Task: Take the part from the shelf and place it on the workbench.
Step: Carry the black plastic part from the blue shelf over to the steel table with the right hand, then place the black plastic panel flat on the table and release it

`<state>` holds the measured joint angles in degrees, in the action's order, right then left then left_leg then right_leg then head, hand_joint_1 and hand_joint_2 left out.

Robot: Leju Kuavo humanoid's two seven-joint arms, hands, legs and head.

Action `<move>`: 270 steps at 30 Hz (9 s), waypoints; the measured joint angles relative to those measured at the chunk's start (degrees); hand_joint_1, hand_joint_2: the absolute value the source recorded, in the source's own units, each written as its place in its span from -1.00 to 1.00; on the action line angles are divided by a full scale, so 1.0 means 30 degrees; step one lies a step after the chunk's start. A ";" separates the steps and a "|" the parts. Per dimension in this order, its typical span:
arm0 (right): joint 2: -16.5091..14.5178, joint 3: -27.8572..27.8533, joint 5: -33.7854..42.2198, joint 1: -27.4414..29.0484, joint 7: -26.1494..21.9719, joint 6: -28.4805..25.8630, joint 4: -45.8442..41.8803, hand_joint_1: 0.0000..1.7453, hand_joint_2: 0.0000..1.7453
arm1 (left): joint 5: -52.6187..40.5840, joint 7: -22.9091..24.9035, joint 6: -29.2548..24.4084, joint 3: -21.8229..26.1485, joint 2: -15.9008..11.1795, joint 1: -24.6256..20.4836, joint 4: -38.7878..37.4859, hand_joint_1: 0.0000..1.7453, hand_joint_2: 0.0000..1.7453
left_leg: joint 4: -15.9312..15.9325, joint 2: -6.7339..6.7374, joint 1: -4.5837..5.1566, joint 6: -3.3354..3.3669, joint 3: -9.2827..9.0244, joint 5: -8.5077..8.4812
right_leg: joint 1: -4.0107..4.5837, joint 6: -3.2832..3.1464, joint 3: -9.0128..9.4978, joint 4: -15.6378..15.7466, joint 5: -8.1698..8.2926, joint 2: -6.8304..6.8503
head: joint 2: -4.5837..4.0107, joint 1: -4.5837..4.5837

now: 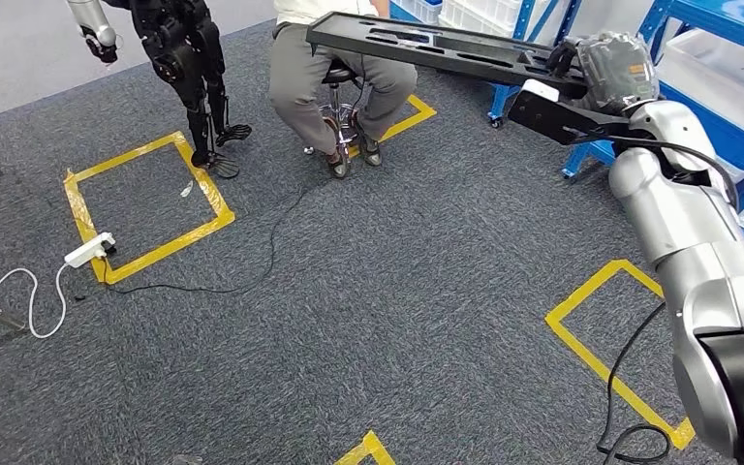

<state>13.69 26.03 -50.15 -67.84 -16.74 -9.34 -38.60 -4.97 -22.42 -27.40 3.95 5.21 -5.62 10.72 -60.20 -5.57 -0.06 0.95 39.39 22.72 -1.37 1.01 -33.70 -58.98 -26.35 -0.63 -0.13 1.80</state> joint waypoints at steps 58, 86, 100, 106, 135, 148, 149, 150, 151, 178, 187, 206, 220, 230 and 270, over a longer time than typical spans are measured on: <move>-0.0589 -0.0193 0.1783 0.2077 -0.0510 -0.1732 -0.2408 1.00 1.00 | -0.2916 1.0526 0.5912 -0.2730 -0.0388 -0.1084 -0.0053 -1.00 1.00 | 0.0350 -0.1026 -0.0012 0.0282 -0.0319 -0.0170 | -0.0031 0.0404 -0.0660 -0.0283 0.0224 -0.0991 | 0.0000 -0.0147; -0.0818 -0.0670 0.1168 0.2271 -0.0784 -0.1681 -0.2120 1.00 1.00 | -0.2912 1.0067 0.5413 -0.2694 -0.0465 -0.0759 -0.0053 -1.00 1.00 | 0.0585 -0.0311 -0.0056 0.0575 -0.0709 -0.0122 | -0.0094 0.0736 -0.1125 -0.1015 0.0071 -0.0532 | 0.0000 -0.0087; -0.0832 -0.0849 0.1164 0.2213 -0.0847 -0.1594 -0.2039 1.00 1.00 | -0.3106 0.9818 0.5448 -0.2699 -0.0479 -0.0515 -0.0053 -1.00 1.00 | -0.1911 0.2383 -0.0131 -0.0083 0.0768 0.0687 | 0.0236 -0.0464 -0.0332 -0.0017 0.0199 0.1699 | 0.0000 0.0142; -0.0732 -0.0942 0.1146 0.2161 -0.0845 -0.1481 -0.2060 1.00 1.00 | -0.3153 0.9838 0.5399 -0.2698 -0.0461 -0.0660 -0.0053 -1.00 1.00 | 0.0567 0.2390 0.0151 0.0512 -0.0604 0.0015 | 0.0499 -0.0017 -0.0077 -0.0022 -0.0149 0.2546 | -0.0002 0.0038; 0.0421 -0.1002 0.1629 0.2334 -0.1364 -0.1016 -0.2152 1.00 1.00 | -0.3517 1.0167 0.5106 -0.2699 -0.0470 -0.0795 -0.0060 -1.00 1.00 | 0.0325 0.2775 0.0233 0.0417 -0.0389 0.0084 | 0.0470 0.0005 0.0042 0.0090 -0.0081 0.2574 | 0.0000 0.0122; 0.1062 -0.0991 0.1875 0.2779 -0.1466 -0.1013 -0.2301 1.00 1.00 | -0.3554 1.0126 0.5158 -0.2696 -0.0375 -0.0804 -0.0060 -1.00 1.00 | 0.0513 -0.0613 -0.0070 0.0576 -0.0632 -0.0071 | -0.0126 0.0934 -0.0677 -0.0302 0.0302 -0.0737 | 0.0000 -0.0109; 0.1054 -0.0974 0.1902 0.2783 -0.1466 -0.1011 -0.2303 1.00 1.00 | -0.3554 1.0126 0.5147 -0.2696 -0.0386 -0.0782 -0.0060 -1.00 1.00 | 0.0488 -0.0801 -0.0058 0.0463 -0.0554 -0.0072 | -0.0098 0.0788 -0.0526 -0.0044 0.0342 -0.0802 | 0.0000 -0.0109; 0.1016 -0.0949 0.1922 0.2786 -0.1454 -0.1011 -0.2305 1.00 1.00 | -0.3554 1.0127 0.5133 -0.2696 -0.0394 -0.0752 -0.0062 -1.00 1.00 | 0.0493 -0.0972 -0.0068 0.0363 -0.0491 -0.0098 | -0.0021 0.0595 -0.0484 -0.0032 0.0351 -0.0593 | 0.0000 -0.0109; 0.0972 -0.0927 0.1935 0.2789 -0.1441 -0.1014 -0.2310 1.00 1.00 | -0.3554 1.0133 0.5118 -0.2696 -0.0423 -0.0711 -0.0065 -1.00 1.00 | 0.0488 -0.0990 -0.0094 0.0278 -0.0438 -0.0108 | -0.0041 0.0428 -0.0482 -0.0023 0.0375 -0.0379 | 0.0000 -0.0109; 0.1311 -0.0725 0.2049 0.3201 -0.1308 -0.0892 -0.2889 1.00 1.00 | -0.3672 1.0162 0.5106 -0.2692 -0.0374 -0.0806 -0.0089 -1.00 1.00 | 0.0599 -0.0508 -0.0021 0.0728 -0.0648 -0.0184 | -0.0044 0.0891 -0.0667 -0.0582 0.0092 -0.0526 | 0.0000 -0.0128; 0.0923 -0.0463 0.2044 0.2953 -0.1315 -0.0638 -0.2697 1.00 1.00 | -0.3490 1.0199 0.5047 -0.2692 -0.0412 -0.0671 -0.0162 -1.00 1.00 | -0.3706 0.1523 -0.0154 -0.0139 0.1737 0.1838 | 0.0074 -0.0280 -0.0151 0.0148 0.0255 0.0815 | 0.0000 0.0120; -0.0432 0.0559 -0.0743 0.0189 0.1185 -0.1246 0.4043 1.00 1.00 | -0.3532 0.9323 0.4428 -0.2607 -0.0273 -0.1011 -0.0167 -1.00 1.00 | 0.0790 0.0132 -0.0161 0.0809 -0.0562 -0.0387 | 0.0030 0.0725 -0.2047 -0.3804 -0.1321 0.0147 | 0.0000 -0.0160; -0.0878 0.0781 -0.1936 -0.0458 0.1998 -0.1277 0.5577 1.00 1.00 | -0.1929 0.1405 0.2191 -0.1022 -0.0066 -0.1005 -0.0137 -1.00 1.00 | -0.2916 0.0885 -0.0304 -0.0209 0.1697 0.1012 | -0.0108 -0.0031 -0.0141 0.0020 0.0063 0.0416 | 0.0000 0.0036; -0.0510 0.0756 -0.2295 -0.0666 0.2278 -0.1346 0.6156 1.00 1.00 | -0.1386 -0.1732 0.0934 0.0160 0.0320 -0.0909 -0.0089 -1.00 1.00 | 0.0551 0.2345 0.0150 0.0679 -0.0146 -0.0319 | 0.0400 0.0320 0.0399 -0.0097 -0.0797 0.2074 | 0.0000 -0.0013; 0.1424 0.1240 -0.7112 -0.2239 1.1793 -0.0149 0.7671 -1.00 -1.00 | -0.1736 -0.2597 0.0137 0.0953 0.0796 -0.0706 -0.0038 -1.00 1.00 | 0.0595 0.0780 0.0288 0.0481 -0.0407 -0.0145 | 0.0156 0.0484 -0.0686 0.0120 0.0480 -0.0073 | 0.0000 -0.0153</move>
<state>17.97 29.75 -71.48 -74.55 18.64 -9.79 -15.59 -10.18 -30.21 -26.99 6.80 7.60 -7.73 10.60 -58.41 -3.24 0.81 2.39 38.16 22.29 -0.90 2.46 -35.76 -58.62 -24.91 -0.85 -0.13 1.34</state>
